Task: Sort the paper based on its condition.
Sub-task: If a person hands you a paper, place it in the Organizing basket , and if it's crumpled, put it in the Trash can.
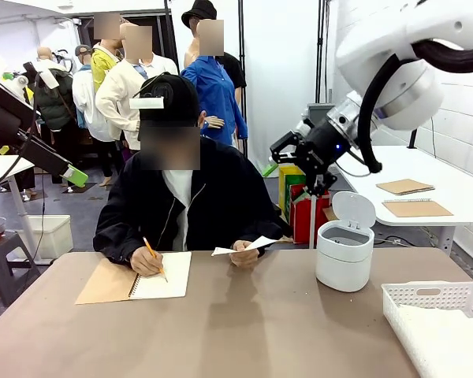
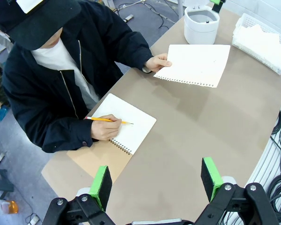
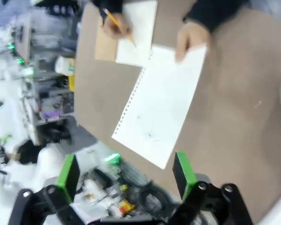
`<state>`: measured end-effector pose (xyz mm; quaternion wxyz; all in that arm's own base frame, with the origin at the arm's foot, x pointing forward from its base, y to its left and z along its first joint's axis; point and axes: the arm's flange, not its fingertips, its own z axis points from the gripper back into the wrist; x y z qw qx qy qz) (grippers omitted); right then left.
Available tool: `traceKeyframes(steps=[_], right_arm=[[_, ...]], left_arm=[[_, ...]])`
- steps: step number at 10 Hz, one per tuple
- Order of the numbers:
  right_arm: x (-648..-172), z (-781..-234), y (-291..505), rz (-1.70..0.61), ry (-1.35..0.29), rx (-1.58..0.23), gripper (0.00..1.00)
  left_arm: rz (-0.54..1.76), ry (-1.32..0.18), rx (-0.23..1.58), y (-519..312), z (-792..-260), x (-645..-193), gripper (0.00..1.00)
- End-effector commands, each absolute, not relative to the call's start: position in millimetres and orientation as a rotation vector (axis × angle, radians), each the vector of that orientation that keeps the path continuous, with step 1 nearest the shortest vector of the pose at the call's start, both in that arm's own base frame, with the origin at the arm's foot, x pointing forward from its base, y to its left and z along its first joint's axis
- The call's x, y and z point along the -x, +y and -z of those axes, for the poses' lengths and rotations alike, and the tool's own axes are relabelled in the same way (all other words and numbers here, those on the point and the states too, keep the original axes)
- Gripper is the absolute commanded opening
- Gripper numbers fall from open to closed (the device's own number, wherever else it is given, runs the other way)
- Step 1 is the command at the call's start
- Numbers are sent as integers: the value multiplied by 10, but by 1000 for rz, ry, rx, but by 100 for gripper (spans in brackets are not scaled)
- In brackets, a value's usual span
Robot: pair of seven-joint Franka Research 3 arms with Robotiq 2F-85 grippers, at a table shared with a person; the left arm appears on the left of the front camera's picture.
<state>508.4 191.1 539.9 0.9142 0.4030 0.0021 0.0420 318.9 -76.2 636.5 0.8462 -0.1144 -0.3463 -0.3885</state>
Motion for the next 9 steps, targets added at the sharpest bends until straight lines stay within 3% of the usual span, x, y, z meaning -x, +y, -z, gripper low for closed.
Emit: traceKeyframes(steps=[1,2,3,4,7,9], right_arm=[[-5178,-5193,1917,82,97,-880,100],[-5191,-5043,1919,93,123,-859,100],[-5133,-5054,1929,-38,74,-785,100],[-5208,-5072,1820,61,104,-849,100],[-5206,-5021,1851,49,110,-833,100],[-5387,-4789,1890,130,222,-872,100]], left_arm=[[810,-726,247,-767,-6371,-3186,100],[810,-726,247,-767,-6371,-3186,100],[810,-726,247,-767,-6371,-3186,100],[810,-726,247,-767,-6371,-3186,100],[810,-726,247,-767,-6371,-3186,100],[810,-726,247,-767,-6371,-3186,100]])
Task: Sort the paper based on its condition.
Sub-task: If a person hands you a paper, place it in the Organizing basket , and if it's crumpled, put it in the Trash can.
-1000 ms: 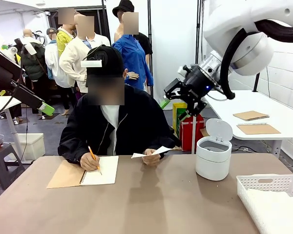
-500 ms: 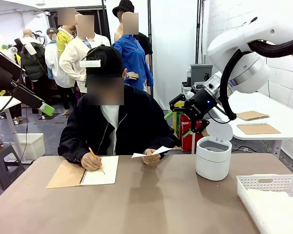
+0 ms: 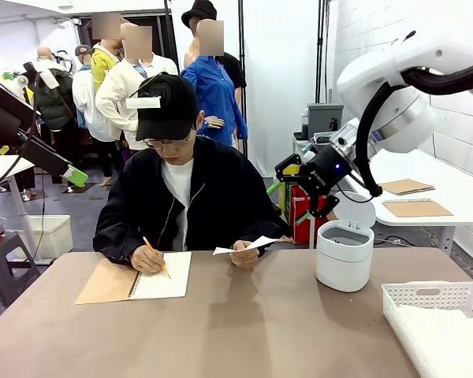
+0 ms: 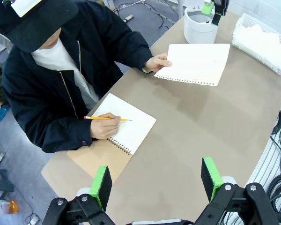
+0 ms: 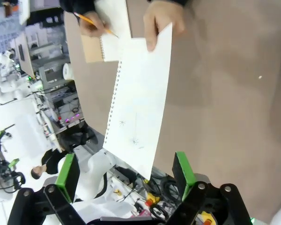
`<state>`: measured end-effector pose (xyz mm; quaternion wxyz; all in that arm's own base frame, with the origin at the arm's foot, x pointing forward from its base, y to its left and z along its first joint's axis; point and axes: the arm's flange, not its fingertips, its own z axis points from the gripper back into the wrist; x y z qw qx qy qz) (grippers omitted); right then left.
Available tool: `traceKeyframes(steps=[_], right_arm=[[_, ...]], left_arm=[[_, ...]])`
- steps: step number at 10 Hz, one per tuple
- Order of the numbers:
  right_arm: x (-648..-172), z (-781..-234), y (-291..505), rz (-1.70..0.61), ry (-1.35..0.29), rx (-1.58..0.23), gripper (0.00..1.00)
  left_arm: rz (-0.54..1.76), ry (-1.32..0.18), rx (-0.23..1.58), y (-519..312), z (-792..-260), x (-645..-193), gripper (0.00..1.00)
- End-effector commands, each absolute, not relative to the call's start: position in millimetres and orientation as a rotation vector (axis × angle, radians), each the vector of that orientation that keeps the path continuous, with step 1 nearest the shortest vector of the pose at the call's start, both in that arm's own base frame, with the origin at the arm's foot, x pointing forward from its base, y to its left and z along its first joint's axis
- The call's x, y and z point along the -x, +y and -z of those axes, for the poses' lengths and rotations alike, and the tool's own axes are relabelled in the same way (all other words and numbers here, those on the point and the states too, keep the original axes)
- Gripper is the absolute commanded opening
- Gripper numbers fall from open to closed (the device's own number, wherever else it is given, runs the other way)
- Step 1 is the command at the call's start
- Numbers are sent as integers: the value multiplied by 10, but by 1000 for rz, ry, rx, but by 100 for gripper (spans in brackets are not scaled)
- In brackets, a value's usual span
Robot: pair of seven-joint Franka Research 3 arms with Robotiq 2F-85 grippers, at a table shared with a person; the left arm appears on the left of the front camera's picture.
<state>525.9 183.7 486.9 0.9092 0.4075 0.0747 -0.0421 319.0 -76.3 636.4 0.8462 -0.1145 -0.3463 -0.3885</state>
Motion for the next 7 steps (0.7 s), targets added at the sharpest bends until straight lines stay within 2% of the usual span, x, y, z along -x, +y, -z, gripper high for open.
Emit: traceKeyframes(steps=[1,7], right_arm=[[-5409,-4687,1925,156,274,-892,100],[-5422,-4105,2086,189,410,-892,100]], left_arm=[[810,-726,247,-767,-6371,-3186,100],[810,-726,247,-767,-6371,-3186,100]])
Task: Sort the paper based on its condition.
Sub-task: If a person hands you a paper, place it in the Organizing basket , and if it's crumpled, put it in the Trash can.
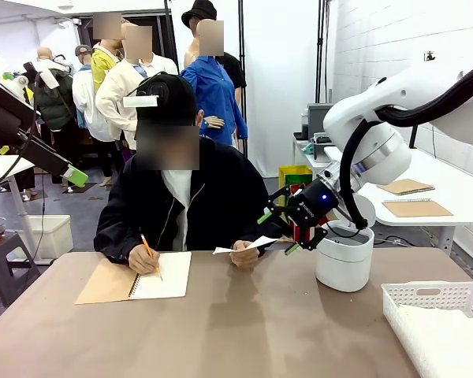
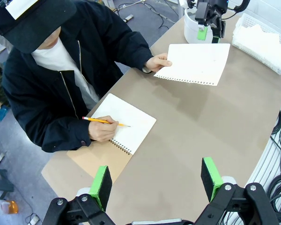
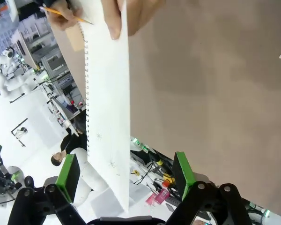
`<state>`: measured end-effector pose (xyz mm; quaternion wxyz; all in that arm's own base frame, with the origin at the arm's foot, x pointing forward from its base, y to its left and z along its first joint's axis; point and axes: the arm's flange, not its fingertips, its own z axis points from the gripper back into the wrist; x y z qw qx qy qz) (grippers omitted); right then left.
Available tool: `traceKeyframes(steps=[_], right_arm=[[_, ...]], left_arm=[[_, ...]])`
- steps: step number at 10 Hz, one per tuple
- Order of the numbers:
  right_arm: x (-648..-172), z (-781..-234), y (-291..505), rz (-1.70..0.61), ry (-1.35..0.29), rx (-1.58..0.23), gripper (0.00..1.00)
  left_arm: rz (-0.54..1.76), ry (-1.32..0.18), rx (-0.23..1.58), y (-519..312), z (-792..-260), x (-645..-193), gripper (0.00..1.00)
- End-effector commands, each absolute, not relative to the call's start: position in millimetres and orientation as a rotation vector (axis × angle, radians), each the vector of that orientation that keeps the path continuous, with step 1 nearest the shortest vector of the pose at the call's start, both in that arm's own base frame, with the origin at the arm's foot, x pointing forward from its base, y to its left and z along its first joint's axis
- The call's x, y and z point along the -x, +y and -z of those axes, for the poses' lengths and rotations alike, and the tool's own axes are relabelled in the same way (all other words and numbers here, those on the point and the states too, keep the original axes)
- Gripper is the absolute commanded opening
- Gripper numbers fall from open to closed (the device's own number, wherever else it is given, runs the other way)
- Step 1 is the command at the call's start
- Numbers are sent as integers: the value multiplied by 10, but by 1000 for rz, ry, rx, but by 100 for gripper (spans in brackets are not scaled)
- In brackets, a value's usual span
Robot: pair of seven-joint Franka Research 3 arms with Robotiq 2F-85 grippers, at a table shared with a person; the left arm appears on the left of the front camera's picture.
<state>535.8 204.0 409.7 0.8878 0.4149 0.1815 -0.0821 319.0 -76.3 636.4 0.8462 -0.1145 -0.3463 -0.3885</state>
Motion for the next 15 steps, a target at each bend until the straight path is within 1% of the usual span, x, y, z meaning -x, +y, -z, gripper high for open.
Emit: traceKeyframes(steps=[1,4,6,9,10,14,15], right_arm=[[-5429,-4043,2116,193,405,-909,100],[-5466,-3881,2195,199,437,-991,100],[-5495,-3799,2252,203,452,-997,100],[-5569,-3732,2268,172,429,-1002,100],[-5454,-3767,2226,223,450,-971,80],[-5479,-3760,2217,252,440,-974,0],[-5472,-3753,2217,253,440,-977,0]], left_arm=[[810,-726,247,-767,-6371,-3186,100],[810,-726,247,-767,-6371,-3186,100],[810,-726,247,-767,-6371,-3186,100],[810,-726,247,-767,-6371,-3186,100],[810,-726,247,-767,-6371,-3186,100],[810,-726,247,-767,-6371,-3186,100],[810,-726,247,-767,-6371,-3186,100]])
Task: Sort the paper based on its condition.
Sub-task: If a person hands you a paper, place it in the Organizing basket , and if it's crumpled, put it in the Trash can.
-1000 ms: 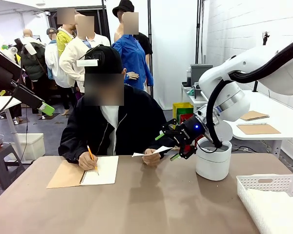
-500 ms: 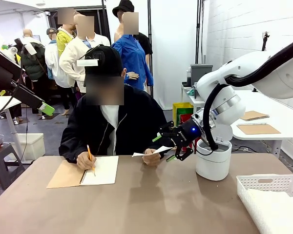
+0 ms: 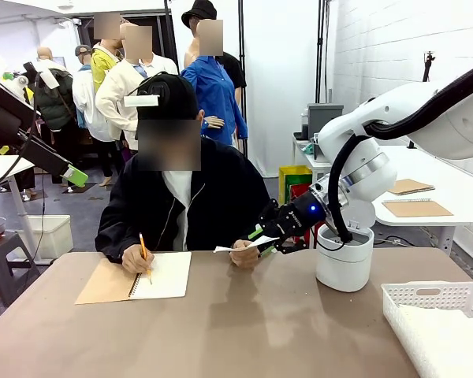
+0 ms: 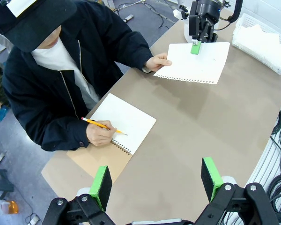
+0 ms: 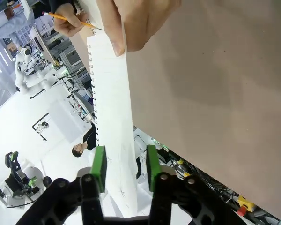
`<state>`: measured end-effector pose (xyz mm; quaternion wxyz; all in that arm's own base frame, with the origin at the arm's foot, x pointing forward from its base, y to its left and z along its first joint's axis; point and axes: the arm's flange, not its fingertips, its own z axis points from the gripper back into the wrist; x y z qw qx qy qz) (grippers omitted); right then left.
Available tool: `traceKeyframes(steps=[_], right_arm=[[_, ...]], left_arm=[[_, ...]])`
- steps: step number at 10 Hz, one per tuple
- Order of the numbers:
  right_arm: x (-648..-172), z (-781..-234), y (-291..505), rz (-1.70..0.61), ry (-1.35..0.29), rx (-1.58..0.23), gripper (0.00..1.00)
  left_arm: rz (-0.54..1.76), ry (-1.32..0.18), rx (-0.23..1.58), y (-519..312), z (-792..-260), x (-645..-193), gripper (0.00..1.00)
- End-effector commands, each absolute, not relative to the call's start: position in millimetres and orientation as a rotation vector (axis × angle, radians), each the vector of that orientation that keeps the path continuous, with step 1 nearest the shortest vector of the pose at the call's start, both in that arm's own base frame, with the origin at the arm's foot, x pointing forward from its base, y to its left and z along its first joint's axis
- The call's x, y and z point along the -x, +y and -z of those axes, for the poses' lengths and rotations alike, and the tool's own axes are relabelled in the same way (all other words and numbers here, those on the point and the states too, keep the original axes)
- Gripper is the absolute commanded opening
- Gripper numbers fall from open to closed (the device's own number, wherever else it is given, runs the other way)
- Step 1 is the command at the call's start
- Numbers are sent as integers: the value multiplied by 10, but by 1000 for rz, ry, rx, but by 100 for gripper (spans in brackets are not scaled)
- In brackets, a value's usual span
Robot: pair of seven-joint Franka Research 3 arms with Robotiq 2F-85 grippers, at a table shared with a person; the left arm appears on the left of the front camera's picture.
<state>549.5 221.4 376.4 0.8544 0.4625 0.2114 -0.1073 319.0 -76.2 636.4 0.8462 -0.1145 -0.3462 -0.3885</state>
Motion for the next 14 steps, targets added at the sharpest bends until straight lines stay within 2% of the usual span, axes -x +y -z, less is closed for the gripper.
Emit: traceKeyframes(steps=[1,9,14], right_arm=[[-5479,-3757,2207,252,442,-977,0],[-5434,-3778,2207,210,488,-986,0],[-5120,-4276,2284,72,429,-865,0]], left_arm=[[810,-726,247,-767,-6371,-3186,100],[810,-726,247,-767,-6371,-3186,100],[810,-726,247,-767,-6371,-3186,100]])
